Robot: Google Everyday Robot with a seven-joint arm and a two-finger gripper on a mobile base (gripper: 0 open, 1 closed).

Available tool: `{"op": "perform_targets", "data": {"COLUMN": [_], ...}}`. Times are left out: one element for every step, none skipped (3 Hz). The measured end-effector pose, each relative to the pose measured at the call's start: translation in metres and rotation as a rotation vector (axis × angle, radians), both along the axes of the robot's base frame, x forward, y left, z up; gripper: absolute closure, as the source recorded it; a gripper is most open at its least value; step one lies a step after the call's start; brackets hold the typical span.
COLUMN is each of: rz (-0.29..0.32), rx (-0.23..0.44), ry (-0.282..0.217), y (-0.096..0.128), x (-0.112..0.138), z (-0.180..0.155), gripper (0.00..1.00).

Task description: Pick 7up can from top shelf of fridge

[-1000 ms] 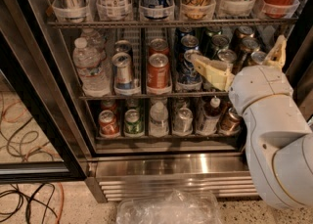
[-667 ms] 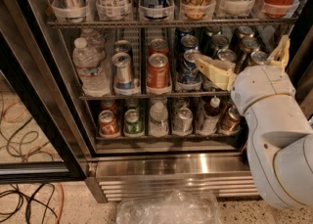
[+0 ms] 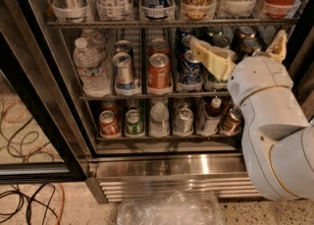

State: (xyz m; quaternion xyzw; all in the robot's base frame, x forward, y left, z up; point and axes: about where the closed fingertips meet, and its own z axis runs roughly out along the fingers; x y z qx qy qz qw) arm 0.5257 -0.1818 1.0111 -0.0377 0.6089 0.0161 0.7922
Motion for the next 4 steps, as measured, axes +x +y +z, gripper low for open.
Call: {"op": "perform_targets", "data": {"rz": [0.010, 0.015, -0.006, -0.006], "rx": [0.010, -0.004, -0.001, 0.000], "ry": [-0.016, -0.035, -0.059, -0.059], "y": [0.003, 0.006, -0.001, -0.001], "x": [0.000, -0.001, 0.008, 0.008], "z": [0.005, 0.009, 0.023, 0.023], "gripper": [0.00, 0.00, 0.00, 0.00]}}
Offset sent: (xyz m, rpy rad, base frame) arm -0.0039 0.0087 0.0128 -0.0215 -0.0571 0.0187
